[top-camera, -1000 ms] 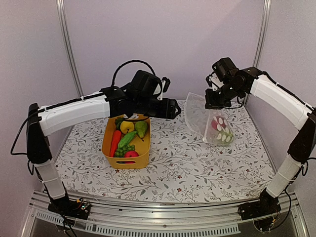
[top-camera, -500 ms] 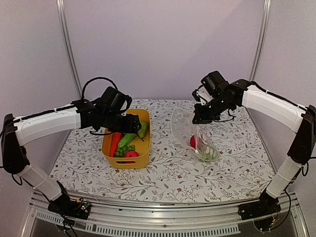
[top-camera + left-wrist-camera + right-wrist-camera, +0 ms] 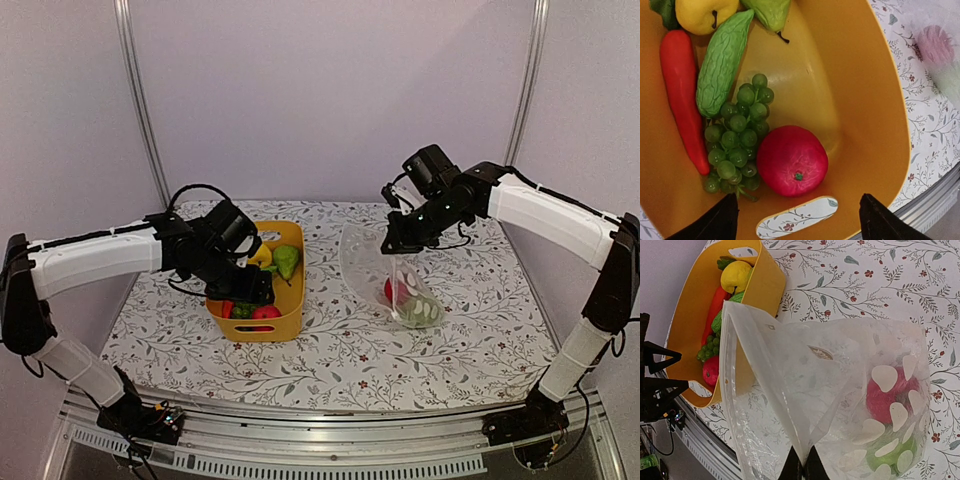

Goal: Place the food in the zip-top bag and seal the zipper
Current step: Pick up the fake vegetable from the bin.

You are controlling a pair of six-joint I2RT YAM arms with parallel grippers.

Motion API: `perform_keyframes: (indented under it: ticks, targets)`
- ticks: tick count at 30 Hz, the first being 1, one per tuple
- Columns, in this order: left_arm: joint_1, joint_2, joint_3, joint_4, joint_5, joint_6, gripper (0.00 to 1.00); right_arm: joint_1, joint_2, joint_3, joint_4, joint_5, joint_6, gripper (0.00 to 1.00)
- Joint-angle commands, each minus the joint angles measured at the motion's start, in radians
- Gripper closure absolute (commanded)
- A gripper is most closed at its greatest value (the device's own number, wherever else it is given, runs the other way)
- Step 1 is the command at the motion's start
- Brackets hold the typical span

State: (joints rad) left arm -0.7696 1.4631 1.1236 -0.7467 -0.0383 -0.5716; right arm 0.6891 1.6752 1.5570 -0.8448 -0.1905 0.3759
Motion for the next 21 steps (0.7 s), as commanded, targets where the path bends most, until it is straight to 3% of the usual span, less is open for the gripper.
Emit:
perform_keyframes:
  ticks: [1, 15, 21]
  targets:
    - [0.003, 0.044, -0.026, -0.048, 0.066, -0.055, 0.16, 0.005, 0.013, -0.001, -0.001, -0.008, -0.014, 1.0]
    - [0.0, 0.242, 0.009, 0.038, 0.107, -0.054, 0.14, 0.004, 0.037, 0.025, -0.008, -0.02, -0.029, 1.0]
    - [0.001, 0.299, 0.082, -0.003, 0.093, -0.028, 0.3, 0.004, 0.034, 0.029, -0.005, -0.014, -0.023, 1.0]
